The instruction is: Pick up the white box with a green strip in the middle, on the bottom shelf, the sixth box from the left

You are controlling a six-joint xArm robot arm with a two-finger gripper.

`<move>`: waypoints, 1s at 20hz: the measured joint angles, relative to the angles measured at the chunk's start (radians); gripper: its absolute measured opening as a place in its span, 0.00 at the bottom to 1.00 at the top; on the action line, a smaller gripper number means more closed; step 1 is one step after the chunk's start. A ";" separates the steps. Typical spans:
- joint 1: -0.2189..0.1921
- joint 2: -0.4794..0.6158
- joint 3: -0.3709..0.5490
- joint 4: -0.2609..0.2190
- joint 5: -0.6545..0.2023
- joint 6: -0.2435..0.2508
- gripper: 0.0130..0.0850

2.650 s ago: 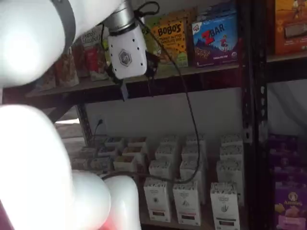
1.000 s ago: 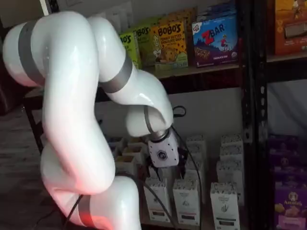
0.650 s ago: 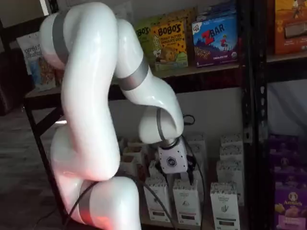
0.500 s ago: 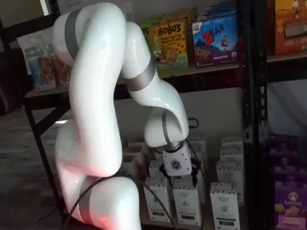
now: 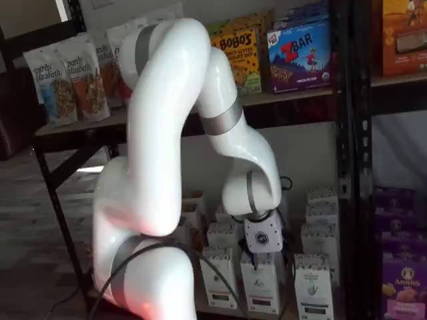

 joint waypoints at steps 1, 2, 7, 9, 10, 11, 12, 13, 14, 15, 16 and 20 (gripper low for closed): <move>-0.004 0.018 -0.014 -0.002 -0.002 -0.001 1.00; -0.007 0.041 -0.032 0.010 -0.008 -0.017 1.00; -0.035 0.134 -0.121 -0.020 -0.014 -0.014 1.00; -0.035 0.160 -0.146 0.017 -0.021 -0.052 1.00; -0.033 0.172 -0.159 0.038 -0.019 -0.070 1.00; -0.030 0.183 -0.172 0.057 -0.015 -0.086 1.00; -0.028 0.190 -0.179 0.070 -0.013 -0.097 1.00; -0.023 0.199 -0.187 0.100 -0.015 -0.123 1.00; -0.018 0.208 -0.194 0.137 -0.023 -0.154 1.00; -0.016 0.217 -0.202 0.160 -0.031 -0.174 1.00; -0.016 0.225 -0.212 0.163 -0.034 -0.176 1.00; -0.019 0.256 -0.259 0.193 -0.025 -0.207 1.00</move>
